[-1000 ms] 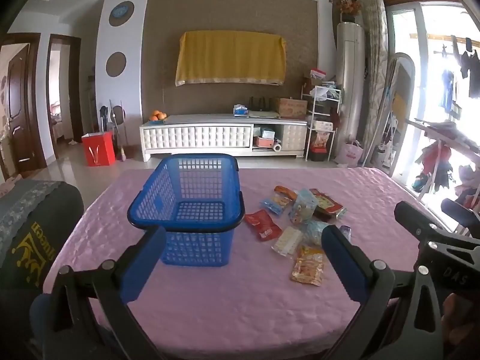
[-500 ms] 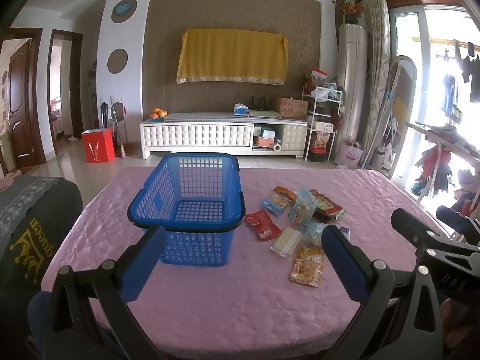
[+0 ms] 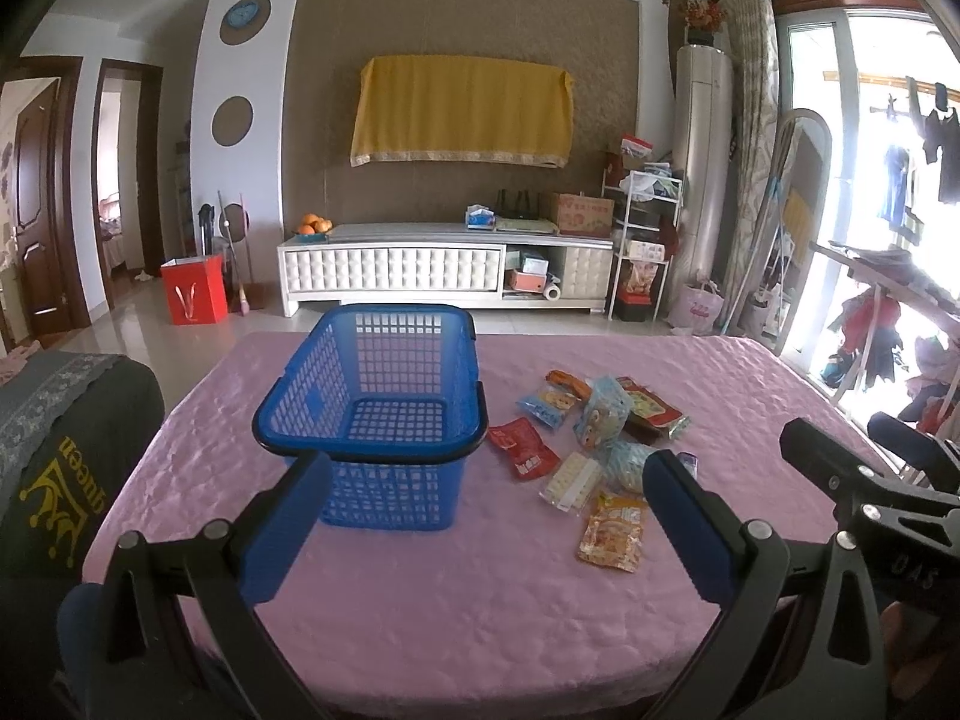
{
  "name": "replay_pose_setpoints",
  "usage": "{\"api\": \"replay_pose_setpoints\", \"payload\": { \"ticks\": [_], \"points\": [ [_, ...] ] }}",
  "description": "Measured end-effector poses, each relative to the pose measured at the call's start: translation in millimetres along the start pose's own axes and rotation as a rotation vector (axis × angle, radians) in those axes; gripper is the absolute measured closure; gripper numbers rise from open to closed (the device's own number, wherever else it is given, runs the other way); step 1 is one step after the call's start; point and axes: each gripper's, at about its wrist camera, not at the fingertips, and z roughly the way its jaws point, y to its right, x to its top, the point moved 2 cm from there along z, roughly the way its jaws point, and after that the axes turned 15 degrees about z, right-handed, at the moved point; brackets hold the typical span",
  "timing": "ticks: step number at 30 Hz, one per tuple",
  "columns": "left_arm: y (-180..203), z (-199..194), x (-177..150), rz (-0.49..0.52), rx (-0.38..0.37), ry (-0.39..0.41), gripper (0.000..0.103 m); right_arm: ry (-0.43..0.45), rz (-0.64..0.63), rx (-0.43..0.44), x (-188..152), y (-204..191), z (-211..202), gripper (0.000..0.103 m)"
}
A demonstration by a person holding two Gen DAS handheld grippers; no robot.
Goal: Organize snacks
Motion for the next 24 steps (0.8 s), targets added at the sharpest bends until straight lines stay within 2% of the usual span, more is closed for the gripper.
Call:
{"api": "replay_pose_setpoints", "payload": {
  "ticks": [24],
  "points": [
    [0.1,0.6,-1.3,0.002,0.007,0.012,0.001,-0.026,0.010,0.032,-0.5,3.2,1.8,0.000]
  ]
}}
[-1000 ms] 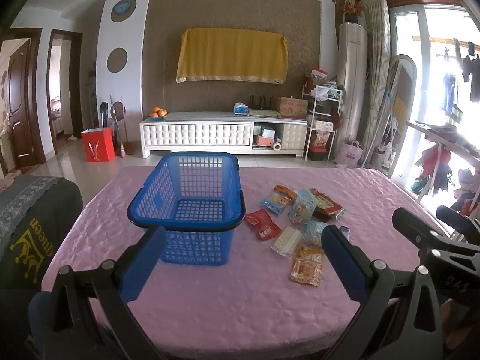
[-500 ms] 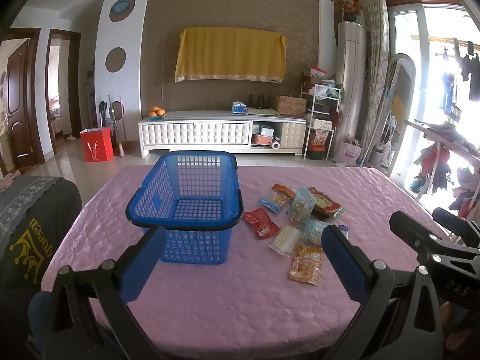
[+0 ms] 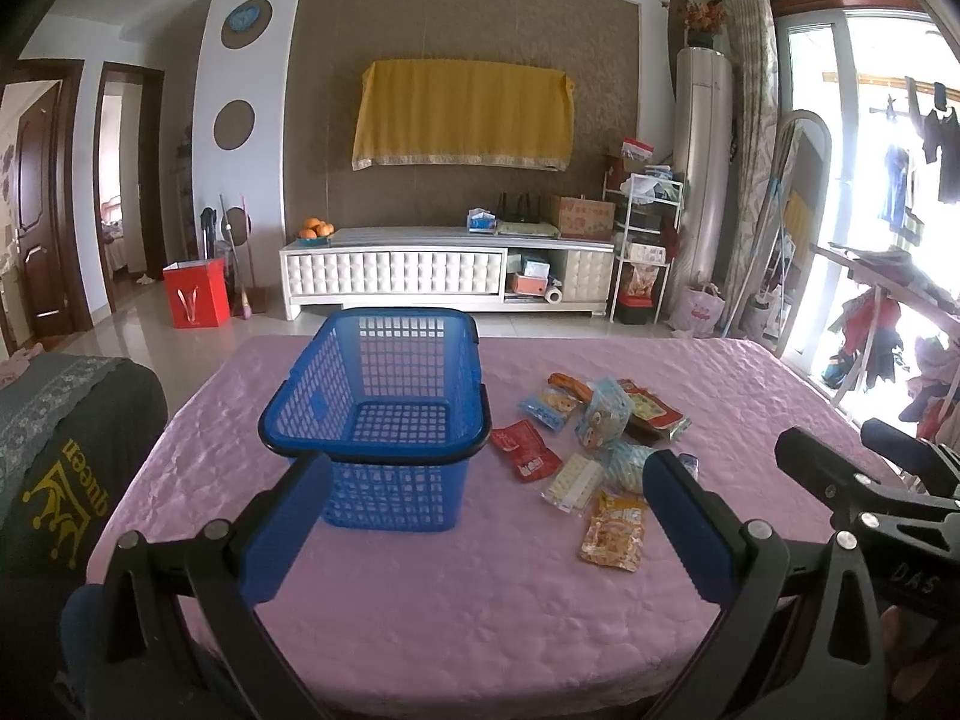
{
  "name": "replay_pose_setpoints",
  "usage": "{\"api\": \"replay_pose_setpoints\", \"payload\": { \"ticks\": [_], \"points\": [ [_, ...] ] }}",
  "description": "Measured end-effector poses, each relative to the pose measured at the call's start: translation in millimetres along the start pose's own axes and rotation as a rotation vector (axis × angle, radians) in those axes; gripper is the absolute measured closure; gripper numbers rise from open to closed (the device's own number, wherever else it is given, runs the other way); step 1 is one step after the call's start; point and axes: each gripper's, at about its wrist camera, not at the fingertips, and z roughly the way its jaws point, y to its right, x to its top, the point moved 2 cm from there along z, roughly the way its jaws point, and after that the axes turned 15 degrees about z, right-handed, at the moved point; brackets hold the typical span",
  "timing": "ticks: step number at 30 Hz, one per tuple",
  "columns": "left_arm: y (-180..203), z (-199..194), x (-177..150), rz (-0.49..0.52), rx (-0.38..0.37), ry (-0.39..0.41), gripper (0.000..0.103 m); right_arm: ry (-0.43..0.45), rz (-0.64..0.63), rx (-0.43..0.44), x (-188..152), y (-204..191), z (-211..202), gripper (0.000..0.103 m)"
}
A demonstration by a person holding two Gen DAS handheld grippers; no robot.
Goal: Organize snacks
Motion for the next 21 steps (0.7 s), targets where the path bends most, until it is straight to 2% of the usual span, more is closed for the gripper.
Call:
{"api": "replay_pose_setpoints", "payload": {
  "ticks": [21],
  "points": [
    [1.9,-0.8,6.7,0.014,-0.011,0.000,0.001,0.003,-0.006,-0.007,4.5,0.0,-0.8,0.000]
  ]
}}
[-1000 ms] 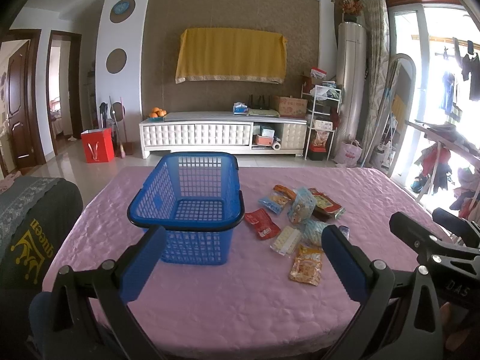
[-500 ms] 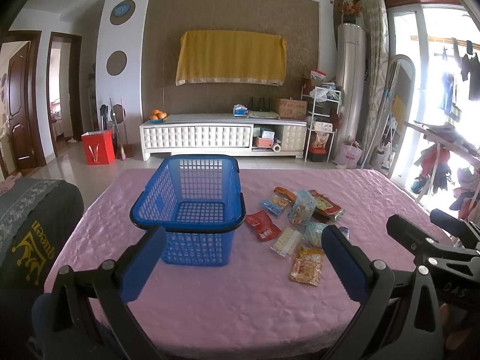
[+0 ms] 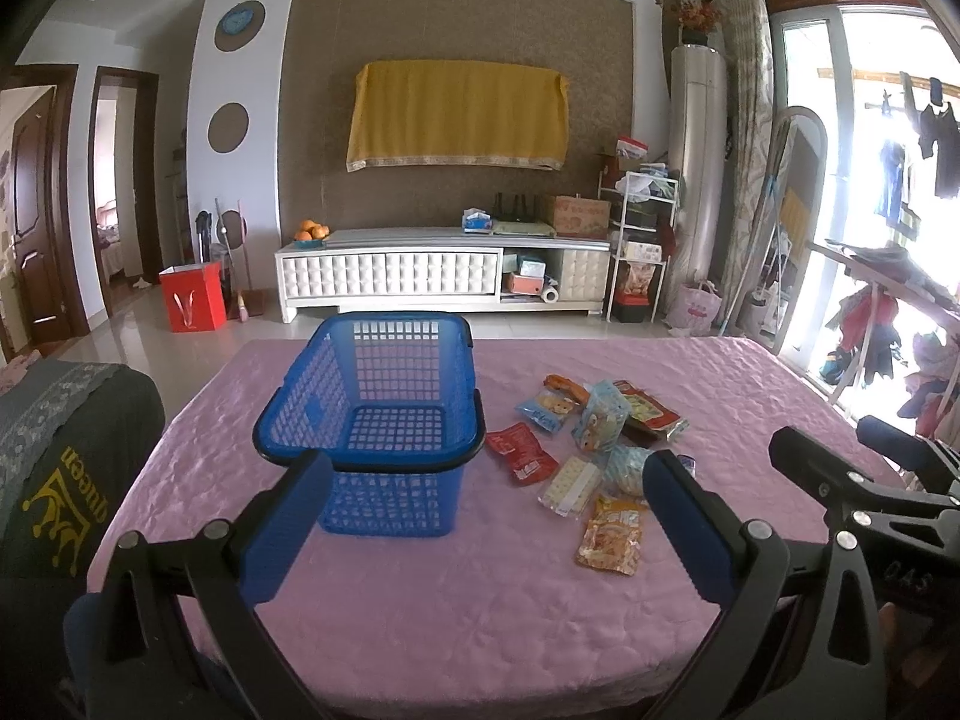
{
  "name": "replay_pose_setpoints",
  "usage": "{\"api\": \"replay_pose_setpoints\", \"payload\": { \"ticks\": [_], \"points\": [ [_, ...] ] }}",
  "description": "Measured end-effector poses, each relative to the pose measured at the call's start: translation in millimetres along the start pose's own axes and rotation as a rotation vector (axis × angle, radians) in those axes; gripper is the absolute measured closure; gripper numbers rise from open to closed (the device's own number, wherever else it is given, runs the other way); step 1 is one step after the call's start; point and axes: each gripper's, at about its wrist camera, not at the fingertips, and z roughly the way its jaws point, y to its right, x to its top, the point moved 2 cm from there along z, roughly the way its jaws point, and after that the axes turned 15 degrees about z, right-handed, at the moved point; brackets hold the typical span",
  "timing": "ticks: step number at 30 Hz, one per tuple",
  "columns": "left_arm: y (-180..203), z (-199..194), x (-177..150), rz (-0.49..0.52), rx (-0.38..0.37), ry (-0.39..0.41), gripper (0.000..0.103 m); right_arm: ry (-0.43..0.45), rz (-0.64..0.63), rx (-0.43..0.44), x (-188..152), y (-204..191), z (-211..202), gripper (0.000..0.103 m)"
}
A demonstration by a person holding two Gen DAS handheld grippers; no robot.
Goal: Organize snacks
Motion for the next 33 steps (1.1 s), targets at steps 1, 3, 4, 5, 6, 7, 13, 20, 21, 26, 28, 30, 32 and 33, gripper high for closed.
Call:
{"api": "replay_pose_setpoints", "payload": {
  "ticks": [1,3,4,5,6,7,13,20,21,26,28,30,32,33],
  "points": [
    [0,1,1,0.001,-0.002,0.001,0.001,0.006,-0.008,-0.009,2,0,1,0.000],
    [1,3,4,0.001,0.000,0.006,0.001,0.007,-0.013,-0.010,5,3,5,0.000],
    [2,5,6,0.004,0.003,0.008,0.001,-0.011,-0.007,-0.001,7,6,9,0.000],
    [2,9,7,0.009,0.007,0.002,0.001,-0.037,0.006,0.009,9,12,15,0.000],
    [3,12,8,0.010,0.007,-0.003,0.001,-0.066,0.023,0.021,11,19,23,0.000],
    [4,20,9,0.012,0.004,-0.020,0.001,-0.079,0.031,0.025,12,23,28,0.000],
    [7,59,9,-0.028,-0.030,-0.109,0.001,-0.166,0.003,0.036,25,42,67,0.000],
    [29,92,9,-0.013,-0.075,-0.188,0.001,-0.318,-0.096,0.095,26,46,119,0.000],
    [35,98,8,-0.004,-0.083,-0.207,0.001,-0.356,-0.120,0.128,25,45,129,0.000],
    [58,129,-1,0.023,-0.117,-0.301,0.001,-0.473,-0.301,0.207,10,46,163,0.000],
    [66,141,-7,0.041,-0.115,-0.336,0.001,-0.512,-0.325,0.239,5,49,174,0.000],
    [70,153,-12,0.046,-0.125,-0.370,0.001,-0.542,-0.349,0.263,1,52,186,0.000],
    [75,164,-17,0.058,-0.131,-0.411,0.001,-0.559,-0.384,0.266,-2,53,200,0.000],
    [78,170,-18,0.066,-0.121,-0.426,0.001,-0.568,-0.399,0.267,-2,55,206,0.000]
  ]
}}
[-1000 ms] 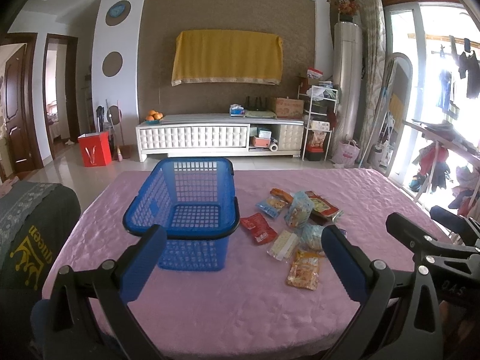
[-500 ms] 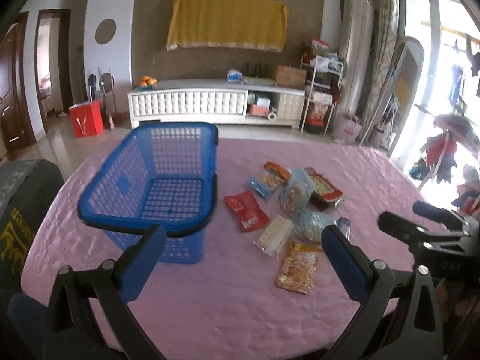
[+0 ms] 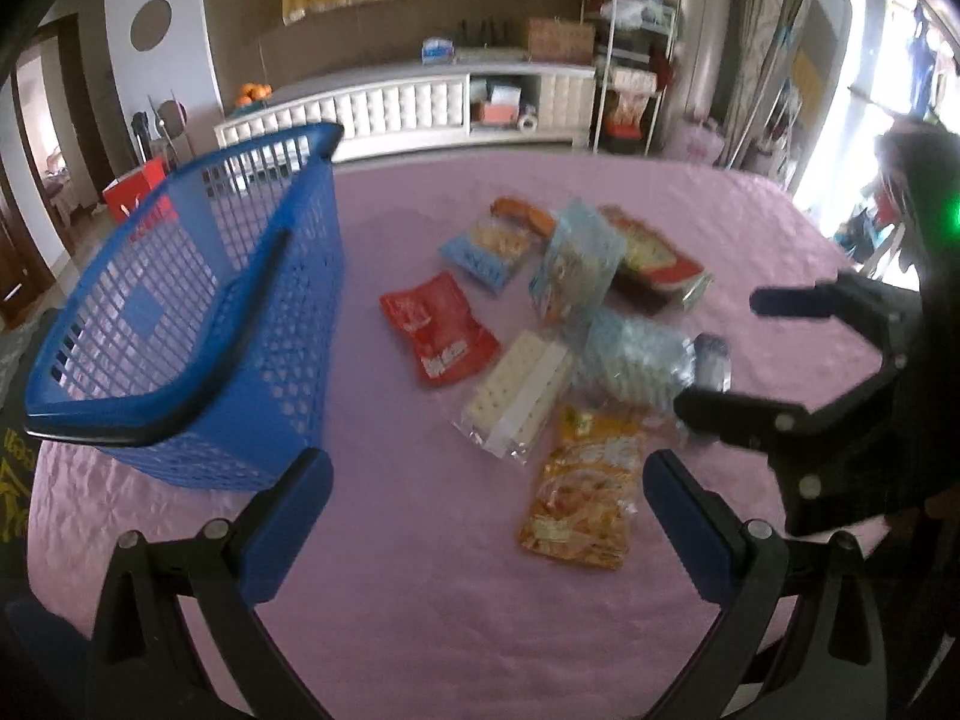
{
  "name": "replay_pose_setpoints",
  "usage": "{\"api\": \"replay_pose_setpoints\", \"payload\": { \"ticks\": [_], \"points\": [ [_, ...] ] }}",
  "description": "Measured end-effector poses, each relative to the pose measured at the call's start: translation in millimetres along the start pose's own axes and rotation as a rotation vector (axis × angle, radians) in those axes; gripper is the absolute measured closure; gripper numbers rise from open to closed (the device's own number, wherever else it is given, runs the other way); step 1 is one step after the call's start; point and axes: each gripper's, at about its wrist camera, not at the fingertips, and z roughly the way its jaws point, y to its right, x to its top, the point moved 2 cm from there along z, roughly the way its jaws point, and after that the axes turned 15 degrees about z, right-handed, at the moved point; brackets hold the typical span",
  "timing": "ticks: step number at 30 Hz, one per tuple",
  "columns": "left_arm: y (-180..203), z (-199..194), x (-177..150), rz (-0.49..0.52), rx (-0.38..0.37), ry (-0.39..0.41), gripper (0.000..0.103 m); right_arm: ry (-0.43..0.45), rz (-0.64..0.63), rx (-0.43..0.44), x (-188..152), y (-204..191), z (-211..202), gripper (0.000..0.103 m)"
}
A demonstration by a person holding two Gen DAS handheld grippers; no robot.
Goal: Organize snacks
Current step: 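Reach the right tool down and grasp the light-blue striped biscuit bag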
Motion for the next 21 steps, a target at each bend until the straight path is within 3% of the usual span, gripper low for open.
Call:
{"api": "replay_pose_setpoints", "payload": {
  "ticks": [5,9,11,16,18,21],
  "points": [
    [7,23,3,0.017,-0.028,-0.050,0.001,-0.045,-0.085,0.031,12,12,30,0.002],
    [12,43,5,0.017,-0.072,-0.091,0.001,-0.118,-0.074,0.065,20,22,61,0.017],
    [13,50,5,0.024,-0.081,-0.117,0.001,-0.138,-0.091,0.087,19,21,67,0.018],
    [12,58,4,0.035,-0.077,-0.139,0.001,-0.167,-0.161,0.099,12,13,78,0.020],
    [11,62,3,0.032,-0.090,-0.149,0.001,-0.153,-0.175,0.080,11,11,81,0.029],
    [10,59,0,0.023,-0.087,-0.147,0.009,-0.135,-0.195,0.076,9,8,77,0.033]
  ]
}}
